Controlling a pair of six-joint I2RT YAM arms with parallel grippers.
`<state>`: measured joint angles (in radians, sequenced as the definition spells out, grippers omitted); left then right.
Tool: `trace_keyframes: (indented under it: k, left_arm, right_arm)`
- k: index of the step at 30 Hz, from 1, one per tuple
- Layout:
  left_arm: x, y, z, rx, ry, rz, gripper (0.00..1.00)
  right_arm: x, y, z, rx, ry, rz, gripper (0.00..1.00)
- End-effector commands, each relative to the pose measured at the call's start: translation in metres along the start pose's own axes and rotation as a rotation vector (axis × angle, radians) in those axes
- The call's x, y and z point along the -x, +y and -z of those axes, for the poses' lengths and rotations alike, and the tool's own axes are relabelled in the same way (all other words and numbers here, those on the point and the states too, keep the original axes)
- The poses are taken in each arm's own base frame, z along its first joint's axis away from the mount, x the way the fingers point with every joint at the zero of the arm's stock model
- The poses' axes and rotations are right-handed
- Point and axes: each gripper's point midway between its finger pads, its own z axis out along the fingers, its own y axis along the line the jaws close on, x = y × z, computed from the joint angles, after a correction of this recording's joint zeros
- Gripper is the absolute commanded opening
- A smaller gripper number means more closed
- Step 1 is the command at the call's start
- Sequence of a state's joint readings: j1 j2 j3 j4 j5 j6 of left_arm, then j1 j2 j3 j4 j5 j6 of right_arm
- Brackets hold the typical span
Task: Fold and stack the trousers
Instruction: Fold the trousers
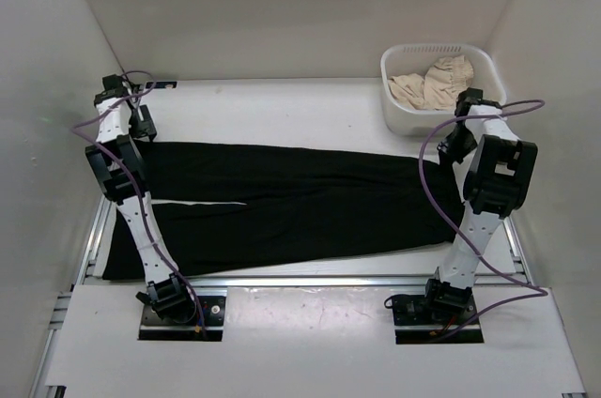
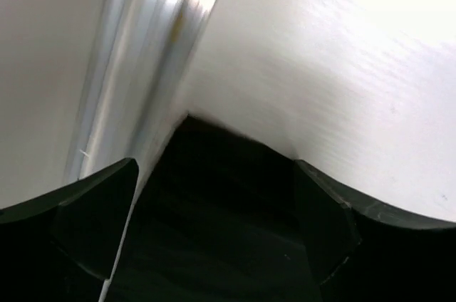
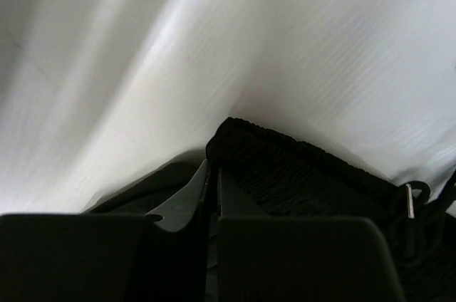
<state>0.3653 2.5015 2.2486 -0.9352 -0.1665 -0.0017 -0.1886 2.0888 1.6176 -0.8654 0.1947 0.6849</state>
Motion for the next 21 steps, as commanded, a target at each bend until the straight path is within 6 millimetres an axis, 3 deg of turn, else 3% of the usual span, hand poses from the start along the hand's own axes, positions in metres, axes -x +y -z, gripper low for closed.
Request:
trace_keyframes:
  k: [1,2,4,9,11,13,16,17,20,21]
  left_arm:
    - [-0.033,-0.014,-0.022,-0.024,0.105,-0.030,1.00]
    - [-0.036,-0.016,-0.026,-0.034,0.114,-0.031,1.00]
    - [-0.040,-0.024,-0.026,-0.052,0.125,-0.042,0.84]
    - [-0.042,-0.047,-0.010,-0.145,0.122,-0.055,0.14]
    - [-0.037,-0.046,-0.002,-0.145,0.104,-0.053,0.14]
    - [-0.011,-0.036,0.015,-0.104,0.028,-0.045,0.14]
    - [0.037,-0.020,0.063,-0.055,-0.132,-0.020,0.14]
    - [0.058,-0.012,0.094,-0.040,-0.218,-0.005,0.14]
    - [0.078,0.015,0.141,0.067,-0.332,0.033,0.14]
    - [0.088,0.027,0.175,0.098,-0.410,0.058,0.14]
  right_arm:
    - [0.027,-0.002,0.027,0.001,-0.094,0.041,0.00]
    - [0.028,-0.003,0.032,0.007,-0.104,0.053,0.00]
    - [0.029,-0.003,0.036,0.013,-0.112,0.065,0.00]
    - [0.033,-0.001,0.045,0.031,-0.123,0.098,0.00]
    - [0.032,0.003,0.048,0.048,-0.115,0.098,0.00]
    - [0.035,0.008,0.053,0.077,-0.116,0.116,0.00]
    - [0.038,0.019,0.071,0.150,-0.139,0.125,0.00]
    - [0.041,0.021,0.076,0.170,-0.154,0.148,0.00]
    - [0.044,0.021,0.101,0.222,-0.182,0.152,0.00]
    - [0.049,0.018,0.117,0.247,-0.214,0.150,0.00]
